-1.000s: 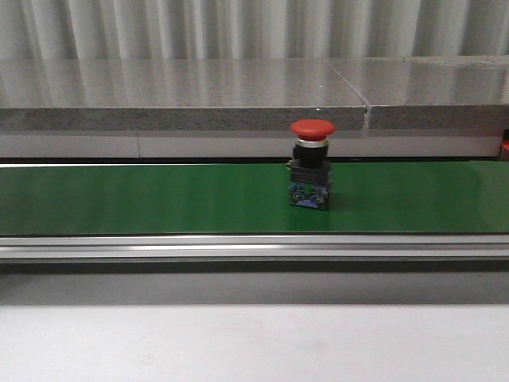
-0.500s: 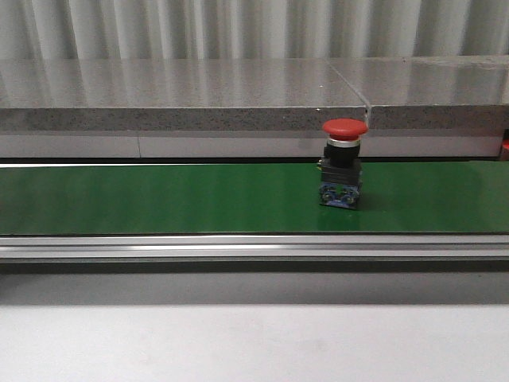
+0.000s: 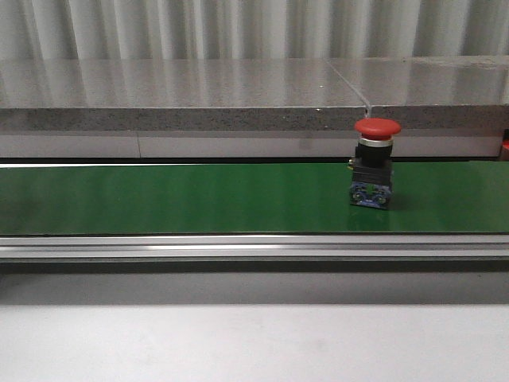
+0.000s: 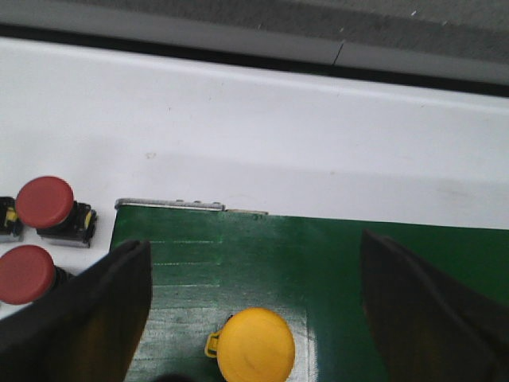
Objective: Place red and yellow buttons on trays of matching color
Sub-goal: 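Move the right gripper over the red button at the belt's end, then grasp the red button, carry it into the red tray, open the right gripper, then move the right gripper to the yellow button at the belt's end and grasp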
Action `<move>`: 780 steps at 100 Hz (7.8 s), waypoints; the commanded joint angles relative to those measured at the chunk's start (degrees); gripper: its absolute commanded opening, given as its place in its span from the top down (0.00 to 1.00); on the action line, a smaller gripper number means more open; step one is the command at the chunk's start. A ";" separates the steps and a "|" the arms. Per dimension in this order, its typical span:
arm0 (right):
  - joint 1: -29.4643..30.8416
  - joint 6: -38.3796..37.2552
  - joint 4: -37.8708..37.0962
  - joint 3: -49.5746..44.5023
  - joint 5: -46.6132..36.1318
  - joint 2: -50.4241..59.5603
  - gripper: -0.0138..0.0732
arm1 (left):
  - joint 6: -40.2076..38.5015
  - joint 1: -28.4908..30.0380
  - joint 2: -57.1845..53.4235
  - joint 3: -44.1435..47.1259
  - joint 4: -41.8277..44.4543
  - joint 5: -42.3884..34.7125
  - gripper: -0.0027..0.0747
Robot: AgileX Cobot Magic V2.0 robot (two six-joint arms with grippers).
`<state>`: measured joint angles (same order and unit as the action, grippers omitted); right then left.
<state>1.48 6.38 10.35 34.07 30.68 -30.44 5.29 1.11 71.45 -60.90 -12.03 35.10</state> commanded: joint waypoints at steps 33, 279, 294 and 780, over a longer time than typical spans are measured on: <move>0.00 0.43 0.29 1.43 -3.80 0.06 0.92 | 1.34 -3.93 -22.89 11.26 -0.95 -4.90 0.29; 4.19 0.46 -1.69 26.08 5.03 -52.84 0.09 | 1.34 -3.93 -40.34 24.04 -1.84 -4.25 0.99; 4.18 0.46 -3.28 26.08 7.17 -55.57 0.27 | 1.34 -3.93 -40.34 24.04 -1.84 -4.25 0.99; -11.22 10.53 1.03 33.52 23.51 -52.99 0.23 | 1.34 -3.93 -40.34 24.04 -1.97 -4.25 0.99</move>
<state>-9.36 16.39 10.42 66.42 57.48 -83.77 6.62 -2.24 30.93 -35.37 -12.85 34.80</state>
